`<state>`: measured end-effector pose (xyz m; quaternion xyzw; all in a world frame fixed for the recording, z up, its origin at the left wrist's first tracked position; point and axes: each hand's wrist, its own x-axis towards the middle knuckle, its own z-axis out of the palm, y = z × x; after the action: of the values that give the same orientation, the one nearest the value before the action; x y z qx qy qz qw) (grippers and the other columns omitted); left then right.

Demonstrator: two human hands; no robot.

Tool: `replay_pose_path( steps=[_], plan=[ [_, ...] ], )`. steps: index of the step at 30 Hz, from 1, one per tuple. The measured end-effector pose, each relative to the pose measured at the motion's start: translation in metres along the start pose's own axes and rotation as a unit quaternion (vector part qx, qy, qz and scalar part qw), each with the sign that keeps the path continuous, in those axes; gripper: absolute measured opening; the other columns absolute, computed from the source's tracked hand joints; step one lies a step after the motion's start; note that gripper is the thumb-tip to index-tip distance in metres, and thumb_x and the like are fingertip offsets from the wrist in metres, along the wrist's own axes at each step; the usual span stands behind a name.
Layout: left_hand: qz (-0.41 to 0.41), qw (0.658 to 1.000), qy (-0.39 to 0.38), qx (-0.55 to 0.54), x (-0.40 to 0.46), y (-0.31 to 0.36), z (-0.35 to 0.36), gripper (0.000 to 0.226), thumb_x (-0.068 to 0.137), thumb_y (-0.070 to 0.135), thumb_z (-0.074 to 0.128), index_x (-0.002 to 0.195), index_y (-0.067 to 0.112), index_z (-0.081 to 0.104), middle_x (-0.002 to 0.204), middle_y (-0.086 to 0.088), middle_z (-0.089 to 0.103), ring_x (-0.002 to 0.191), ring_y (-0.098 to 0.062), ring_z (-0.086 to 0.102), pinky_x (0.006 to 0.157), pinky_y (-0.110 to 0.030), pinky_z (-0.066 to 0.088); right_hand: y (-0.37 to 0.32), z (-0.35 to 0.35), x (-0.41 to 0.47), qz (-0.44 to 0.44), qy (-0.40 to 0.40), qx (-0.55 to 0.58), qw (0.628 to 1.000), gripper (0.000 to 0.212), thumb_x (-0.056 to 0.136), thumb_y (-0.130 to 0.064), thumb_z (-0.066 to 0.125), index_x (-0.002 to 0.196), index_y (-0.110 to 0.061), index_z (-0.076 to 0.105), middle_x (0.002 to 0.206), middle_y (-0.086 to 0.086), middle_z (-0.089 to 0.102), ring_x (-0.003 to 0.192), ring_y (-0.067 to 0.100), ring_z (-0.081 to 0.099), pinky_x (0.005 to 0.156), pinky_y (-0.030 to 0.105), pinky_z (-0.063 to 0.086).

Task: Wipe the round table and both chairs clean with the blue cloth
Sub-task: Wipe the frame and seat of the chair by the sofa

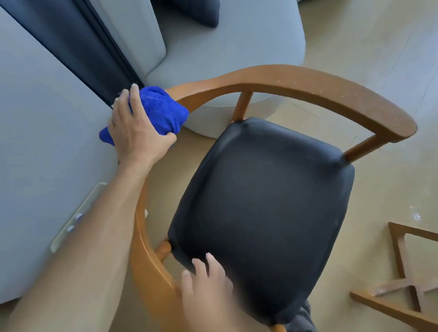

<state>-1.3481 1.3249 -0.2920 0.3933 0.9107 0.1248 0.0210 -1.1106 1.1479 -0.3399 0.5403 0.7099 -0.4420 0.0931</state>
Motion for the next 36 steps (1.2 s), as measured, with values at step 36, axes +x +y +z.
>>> replay_pose_path(
  steps=[36],
  plan=[
    [0.104, 0.971, -0.138, 0.167, 0.076, 0.043, 0.032, 0.065, 0.094, 0.056, 0.012, 0.152, 0.027, 0.016, 0.159, -0.005, 0.019, 0.148, -0.025, 0.006, 0.118, -0.052, 0.009, -0.107, -0.214, 0.311, -0.243, 0.261, -0.287, 0.889, 0.054, 0.094, -0.058, 0.027, 0.133, -0.028, 0.05, 0.146, 0.011, 0.043, 0.134, 0.042, 0.033, 0.097, 0.057, 0.031]
  ],
)
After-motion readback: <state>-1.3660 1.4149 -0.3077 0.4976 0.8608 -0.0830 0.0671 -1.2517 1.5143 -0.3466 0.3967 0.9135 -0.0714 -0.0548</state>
